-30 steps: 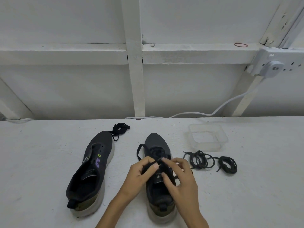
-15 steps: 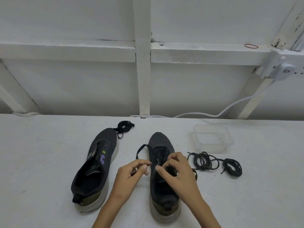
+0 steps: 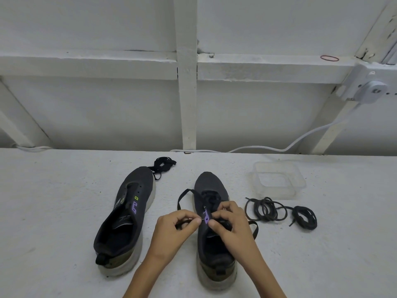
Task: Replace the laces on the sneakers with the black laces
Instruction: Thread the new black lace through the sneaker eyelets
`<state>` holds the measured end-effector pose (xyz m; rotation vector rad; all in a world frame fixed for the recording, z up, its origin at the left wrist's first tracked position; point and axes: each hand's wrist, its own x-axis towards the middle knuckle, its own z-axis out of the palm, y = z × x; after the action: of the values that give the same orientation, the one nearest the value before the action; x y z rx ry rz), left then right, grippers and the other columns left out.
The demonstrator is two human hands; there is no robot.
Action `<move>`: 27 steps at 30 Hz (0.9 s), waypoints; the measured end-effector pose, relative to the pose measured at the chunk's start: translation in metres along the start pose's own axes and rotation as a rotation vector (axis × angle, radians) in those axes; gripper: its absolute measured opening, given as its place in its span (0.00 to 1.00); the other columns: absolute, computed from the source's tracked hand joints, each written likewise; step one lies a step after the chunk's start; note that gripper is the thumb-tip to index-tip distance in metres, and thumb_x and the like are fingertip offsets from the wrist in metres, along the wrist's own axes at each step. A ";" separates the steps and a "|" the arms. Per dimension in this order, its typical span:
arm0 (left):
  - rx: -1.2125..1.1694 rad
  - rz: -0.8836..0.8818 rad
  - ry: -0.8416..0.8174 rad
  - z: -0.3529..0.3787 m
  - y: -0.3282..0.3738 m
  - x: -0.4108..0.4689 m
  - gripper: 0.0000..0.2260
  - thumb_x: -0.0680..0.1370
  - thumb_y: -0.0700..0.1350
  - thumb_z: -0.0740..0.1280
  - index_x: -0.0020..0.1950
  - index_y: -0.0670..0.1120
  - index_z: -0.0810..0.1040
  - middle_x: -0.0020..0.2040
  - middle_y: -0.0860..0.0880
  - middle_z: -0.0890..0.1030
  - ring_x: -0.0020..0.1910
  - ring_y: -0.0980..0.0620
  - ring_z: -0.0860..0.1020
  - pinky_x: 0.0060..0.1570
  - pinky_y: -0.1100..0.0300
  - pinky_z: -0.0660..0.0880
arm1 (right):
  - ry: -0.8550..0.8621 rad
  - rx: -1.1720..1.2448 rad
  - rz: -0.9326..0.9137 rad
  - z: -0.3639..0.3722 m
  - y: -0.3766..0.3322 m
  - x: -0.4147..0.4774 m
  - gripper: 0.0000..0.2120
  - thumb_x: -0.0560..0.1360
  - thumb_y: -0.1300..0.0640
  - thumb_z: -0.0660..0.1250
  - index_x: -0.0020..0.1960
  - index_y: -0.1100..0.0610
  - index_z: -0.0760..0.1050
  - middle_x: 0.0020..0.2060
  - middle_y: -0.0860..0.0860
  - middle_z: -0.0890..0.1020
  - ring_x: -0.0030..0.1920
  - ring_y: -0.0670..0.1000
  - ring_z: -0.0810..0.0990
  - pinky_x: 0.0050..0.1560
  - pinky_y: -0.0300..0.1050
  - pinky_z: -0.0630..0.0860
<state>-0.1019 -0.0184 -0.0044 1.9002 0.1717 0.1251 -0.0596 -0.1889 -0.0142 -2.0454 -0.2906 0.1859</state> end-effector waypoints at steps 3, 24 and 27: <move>0.041 0.037 0.004 0.001 0.004 0.001 0.06 0.74 0.41 0.74 0.41 0.52 0.85 0.33 0.56 0.82 0.32 0.60 0.74 0.36 0.68 0.71 | -0.004 0.003 -0.003 0.000 0.001 0.000 0.07 0.73 0.56 0.72 0.41 0.43 0.80 0.49 0.35 0.73 0.57 0.40 0.70 0.52 0.34 0.68; 0.851 0.197 -0.289 -0.012 0.050 0.040 0.09 0.75 0.59 0.68 0.47 0.56 0.83 0.39 0.55 0.77 0.42 0.55 0.76 0.39 0.60 0.66 | -0.058 -0.132 -0.101 -0.010 0.002 0.005 0.07 0.73 0.59 0.73 0.50 0.53 0.83 0.51 0.38 0.72 0.56 0.41 0.70 0.50 0.24 0.64; 0.851 0.218 -0.289 -0.013 0.047 0.044 0.09 0.74 0.59 0.69 0.48 0.57 0.84 0.40 0.55 0.77 0.41 0.56 0.75 0.38 0.60 0.65 | 0.005 -0.102 -0.089 -0.003 0.006 0.004 0.06 0.71 0.58 0.74 0.47 0.52 0.84 0.49 0.38 0.73 0.56 0.40 0.71 0.49 0.25 0.66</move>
<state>-0.0580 -0.0133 0.0446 2.7535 -0.2207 -0.0980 -0.0538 -0.1931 -0.0175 -2.1280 -0.3939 0.1132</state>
